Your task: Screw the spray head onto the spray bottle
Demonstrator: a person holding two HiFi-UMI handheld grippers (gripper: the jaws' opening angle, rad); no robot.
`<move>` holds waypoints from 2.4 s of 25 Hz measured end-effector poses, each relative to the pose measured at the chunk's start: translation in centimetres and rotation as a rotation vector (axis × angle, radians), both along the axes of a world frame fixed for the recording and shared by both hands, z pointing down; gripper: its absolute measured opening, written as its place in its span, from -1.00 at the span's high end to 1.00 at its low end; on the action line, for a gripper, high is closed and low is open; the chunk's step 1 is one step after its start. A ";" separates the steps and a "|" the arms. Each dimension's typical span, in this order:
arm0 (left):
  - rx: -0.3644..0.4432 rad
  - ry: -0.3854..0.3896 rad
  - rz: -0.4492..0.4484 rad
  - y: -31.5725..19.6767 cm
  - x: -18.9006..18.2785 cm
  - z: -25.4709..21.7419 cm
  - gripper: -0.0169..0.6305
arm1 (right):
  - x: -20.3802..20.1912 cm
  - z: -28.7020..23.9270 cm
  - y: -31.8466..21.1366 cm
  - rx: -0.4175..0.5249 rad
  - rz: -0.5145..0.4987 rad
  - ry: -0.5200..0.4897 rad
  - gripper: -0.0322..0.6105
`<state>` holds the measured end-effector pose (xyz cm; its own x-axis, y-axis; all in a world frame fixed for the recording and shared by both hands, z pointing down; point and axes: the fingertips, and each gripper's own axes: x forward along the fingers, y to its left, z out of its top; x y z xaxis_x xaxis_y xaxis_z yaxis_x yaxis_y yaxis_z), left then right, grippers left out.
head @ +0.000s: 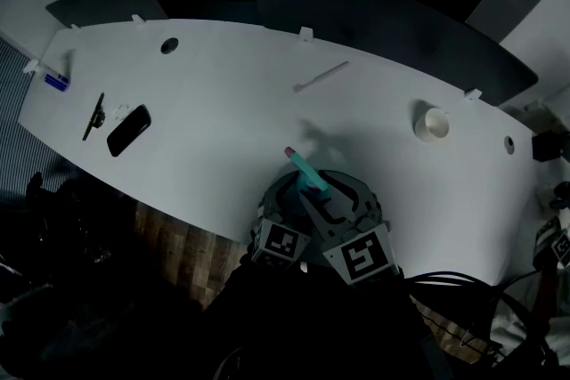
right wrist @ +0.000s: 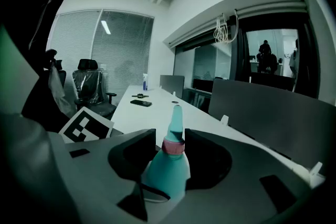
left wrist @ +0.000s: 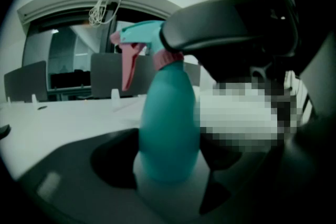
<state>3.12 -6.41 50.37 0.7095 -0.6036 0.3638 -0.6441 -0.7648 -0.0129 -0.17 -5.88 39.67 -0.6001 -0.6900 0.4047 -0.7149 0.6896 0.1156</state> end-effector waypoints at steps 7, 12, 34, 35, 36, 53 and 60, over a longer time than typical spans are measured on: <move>-0.001 -0.005 0.000 0.0 0.0 -0.1 -0.18 | -0.4 0.2 -1.0 -0.059 -0.013 0.061 0.43; -0.004 -0.009 0.001 0.0 0.0 -0.1 -0.18 | -0.7 1.1 -1.6 -0.135 -0.037 0.108 0.43; 0.001 -0.010 -0.003 -0.1 0.2 0.0 -0.18 | 0.4 0.3 -1.2 -0.008 0.036 -0.113 0.45; -0.002 -0.011 -0.003 -0.1 0.2 0.0 -0.18 | 0.3 0.4 -1.2 -0.020 0.029 -0.083 0.45; -0.003 -0.010 -0.004 0.0 0.1 -0.1 -0.18 | 0.2 0.5 -1.2 -0.032 0.021 -0.056 0.45; -0.025 -0.006 0.123 0.2 -0.1 -0.3 -0.19 | 0.1 0.5 -1.1 -0.014 -0.012 -0.102 0.45; -0.118 -0.024 0.611 0.4 2.4 -1.1 -0.23 | 0.2 0.8 -1.2 -0.087 -0.152 -0.070 0.45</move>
<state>5.51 -6.01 49.29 0.9049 -0.0460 0.4232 -0.0903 -0.9923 0.0852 0.06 -7.05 40.48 -0.7233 -0.5534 0.4131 -0.6061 0.7954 0.0043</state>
